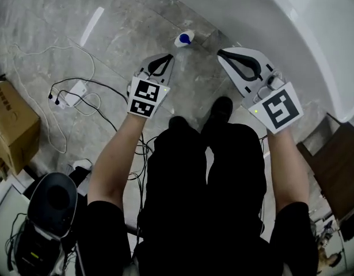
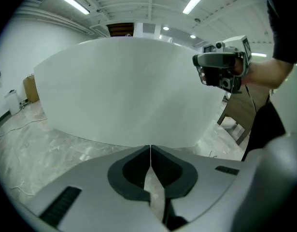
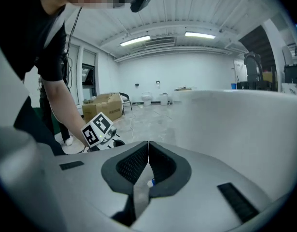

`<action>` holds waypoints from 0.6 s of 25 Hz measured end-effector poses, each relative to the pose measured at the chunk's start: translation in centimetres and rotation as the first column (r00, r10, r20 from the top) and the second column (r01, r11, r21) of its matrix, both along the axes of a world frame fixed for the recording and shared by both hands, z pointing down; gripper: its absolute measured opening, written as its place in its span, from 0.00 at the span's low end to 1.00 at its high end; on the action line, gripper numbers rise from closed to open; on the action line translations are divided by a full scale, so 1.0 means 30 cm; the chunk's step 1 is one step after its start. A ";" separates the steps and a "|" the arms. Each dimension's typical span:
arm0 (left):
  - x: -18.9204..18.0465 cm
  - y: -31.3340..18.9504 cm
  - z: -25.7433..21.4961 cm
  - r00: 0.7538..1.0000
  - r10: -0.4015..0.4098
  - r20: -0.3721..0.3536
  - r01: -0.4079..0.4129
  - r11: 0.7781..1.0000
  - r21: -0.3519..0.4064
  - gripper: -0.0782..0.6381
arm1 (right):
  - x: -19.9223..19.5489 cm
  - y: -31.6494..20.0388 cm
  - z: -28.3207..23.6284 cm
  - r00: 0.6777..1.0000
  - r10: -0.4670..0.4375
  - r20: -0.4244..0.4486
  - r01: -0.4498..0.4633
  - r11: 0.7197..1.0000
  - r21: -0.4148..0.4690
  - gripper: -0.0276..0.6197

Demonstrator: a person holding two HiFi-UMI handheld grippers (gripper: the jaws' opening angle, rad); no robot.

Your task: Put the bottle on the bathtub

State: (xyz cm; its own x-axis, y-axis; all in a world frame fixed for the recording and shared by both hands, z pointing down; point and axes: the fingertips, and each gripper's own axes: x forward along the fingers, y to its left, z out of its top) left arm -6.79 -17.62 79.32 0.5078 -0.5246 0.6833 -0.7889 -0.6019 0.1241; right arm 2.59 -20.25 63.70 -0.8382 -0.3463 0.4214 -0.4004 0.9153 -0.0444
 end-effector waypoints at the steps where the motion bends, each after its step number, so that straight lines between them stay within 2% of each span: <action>1: -0.008 0.007 -0.066 1.000 -0.014 -0.008 0.014 1.000 0.001 0.13 | -0.007 0.020 -0.041 1.000 -0.001 0.008 0.001 1.000 -0.021 0.09; 4: -0.010 0.043 -0.295 0.999 -0.044 -0.029 0.045 0.999 0.018 0.13 | -0.047 0.094 -0.180 0.999 0.001 0.036 0.002 0.997 -0.079 0.09; 8: -0.004 0.135 -0.661 0.998 -0.037 -0.057 0.042 0.995 0.094 0.13 | -0.127 0.231 -0.373 0.998 0.008 0.059 0.003 0.982 -0.188 0.09; 10: -0.033 0.173 -0.841 0.994 -0.067 -0.090 0.078 0.989 0.123 0.13 | -0.168 0.298 -0.482 0.997 0.017 0.070 0.001 0.969 -0.247 0.09; 13: -0.088 0.234 -1.072 0.978 -0.135 -0.162 0.157 0.979 0.127 0.13 | -0.217 0.421 -0.633 0.998 0.021 0.061 0.002 0.934 -0.356 0.09; 15: -0.114 0.280 -1.195 0.965 -0.169 -0.201 0.195 0.974 0.117 0.13 | -0.250 0.489 -0.736 0.999 -0.011 0.037 0.024 0.934 -0.355 0.09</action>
State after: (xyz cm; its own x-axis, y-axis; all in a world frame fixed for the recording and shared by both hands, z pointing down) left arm -10.21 -9.21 43.46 0.5081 -0.7004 0.5012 -0.8566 -0.4718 0.2090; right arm -4.91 -5.57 41.62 -0.8585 -0.1642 0.4859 -0.3772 0.8440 -0.3814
